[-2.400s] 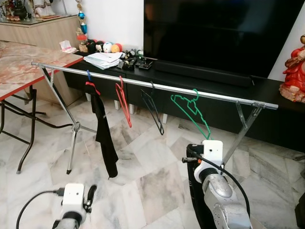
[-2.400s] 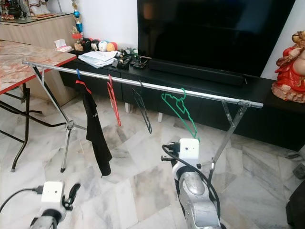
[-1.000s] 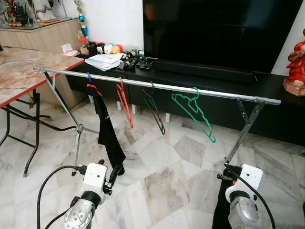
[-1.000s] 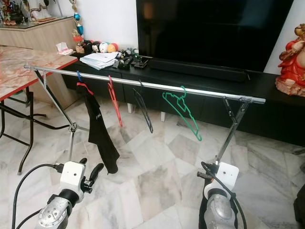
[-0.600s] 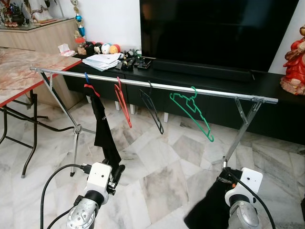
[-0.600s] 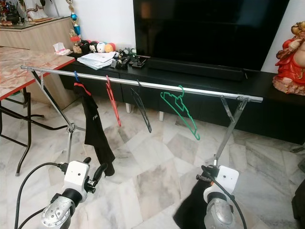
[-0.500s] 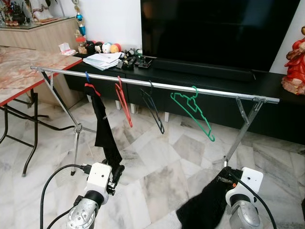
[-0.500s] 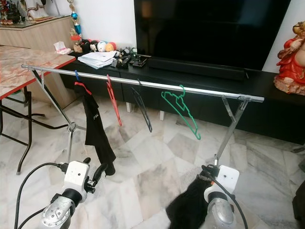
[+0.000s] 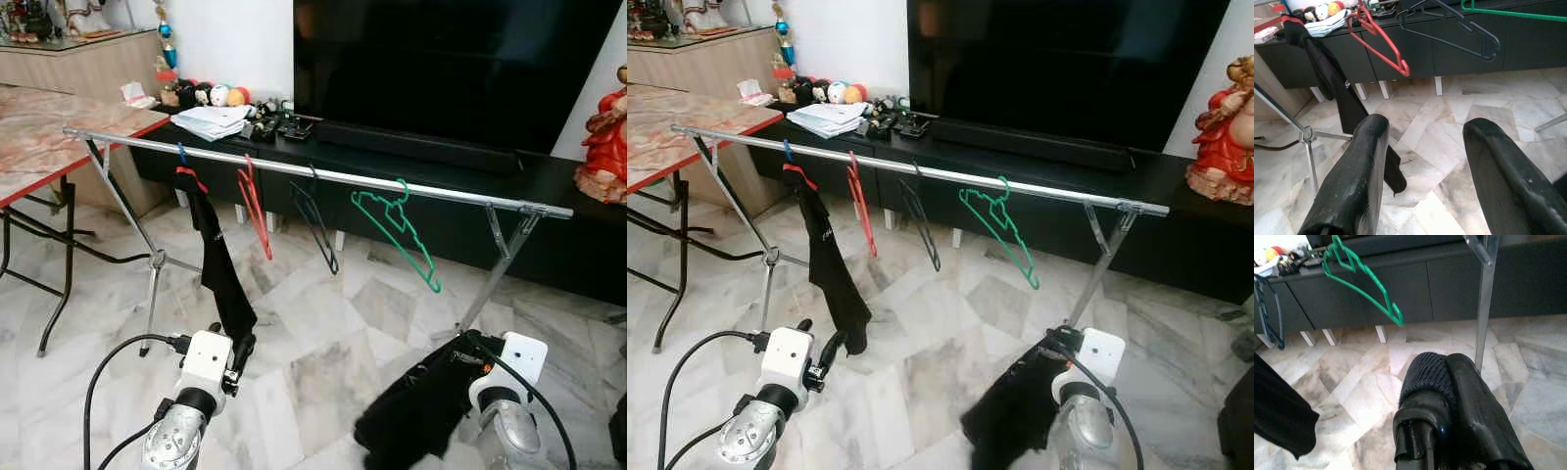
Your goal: Hang hanger
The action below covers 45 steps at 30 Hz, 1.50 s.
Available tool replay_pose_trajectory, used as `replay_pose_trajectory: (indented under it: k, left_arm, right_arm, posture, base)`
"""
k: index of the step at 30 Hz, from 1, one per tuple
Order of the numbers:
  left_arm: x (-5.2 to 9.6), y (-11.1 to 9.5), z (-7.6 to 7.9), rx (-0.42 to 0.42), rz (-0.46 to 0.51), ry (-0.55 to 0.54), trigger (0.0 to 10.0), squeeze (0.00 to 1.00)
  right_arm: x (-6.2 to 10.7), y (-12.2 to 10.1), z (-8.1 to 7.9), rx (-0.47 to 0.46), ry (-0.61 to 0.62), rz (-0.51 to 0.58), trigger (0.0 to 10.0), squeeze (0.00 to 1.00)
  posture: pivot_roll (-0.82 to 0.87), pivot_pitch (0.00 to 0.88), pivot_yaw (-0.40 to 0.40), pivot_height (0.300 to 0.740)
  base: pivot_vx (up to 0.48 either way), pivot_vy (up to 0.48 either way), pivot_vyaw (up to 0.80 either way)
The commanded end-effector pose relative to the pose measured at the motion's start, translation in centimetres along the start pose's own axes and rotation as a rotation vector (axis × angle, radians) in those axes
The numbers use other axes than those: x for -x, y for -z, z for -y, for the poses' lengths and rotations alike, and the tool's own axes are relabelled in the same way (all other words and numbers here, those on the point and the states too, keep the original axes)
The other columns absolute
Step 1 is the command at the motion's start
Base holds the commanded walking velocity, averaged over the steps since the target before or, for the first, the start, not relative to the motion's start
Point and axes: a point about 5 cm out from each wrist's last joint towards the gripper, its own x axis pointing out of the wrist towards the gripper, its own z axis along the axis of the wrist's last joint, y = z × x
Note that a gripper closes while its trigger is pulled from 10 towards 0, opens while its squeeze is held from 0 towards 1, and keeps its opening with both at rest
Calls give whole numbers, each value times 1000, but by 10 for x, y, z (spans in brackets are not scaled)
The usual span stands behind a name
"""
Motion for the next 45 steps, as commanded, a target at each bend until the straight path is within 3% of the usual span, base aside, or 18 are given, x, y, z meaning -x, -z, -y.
replay_pose_trajectory:
  k: [1,7,13,31,45]
  left_arm:
    - [-5,-7,-5,2,13,-3,10000,0]
    - [-10,-12,-9,19,23,2,10000,0]
    - [-10,-11,-10,11,18,13,10000,0]
    - [-9,-14,-9,40,29,7,10000,0]
    - [-12,-17,-9,133,42,-31,10000,0]
  right_arm:
    - [-3,-5,-2,-8,11,25,10000,0]
    - [-2,-7,-9,-7,-5,37,10000,0]
    - [-2,1,-5,4,18,0,10000,0]
    - [-7,-6,-10,-5,-1,19,10000,0]
    - [-8,-4,-5,3,11,10,10000,0]
  posture:
    - [9,0,45,740]
    - [-5,0,67,740]
    - [3,0,70,740]
    - [24,0,48,740]
    - [19,0,37,740]
  base:
    - [0,0,0]
    - [82,0,0]
    - [255,0,0]
    - [258,0,-178]
    - [258,0,0]
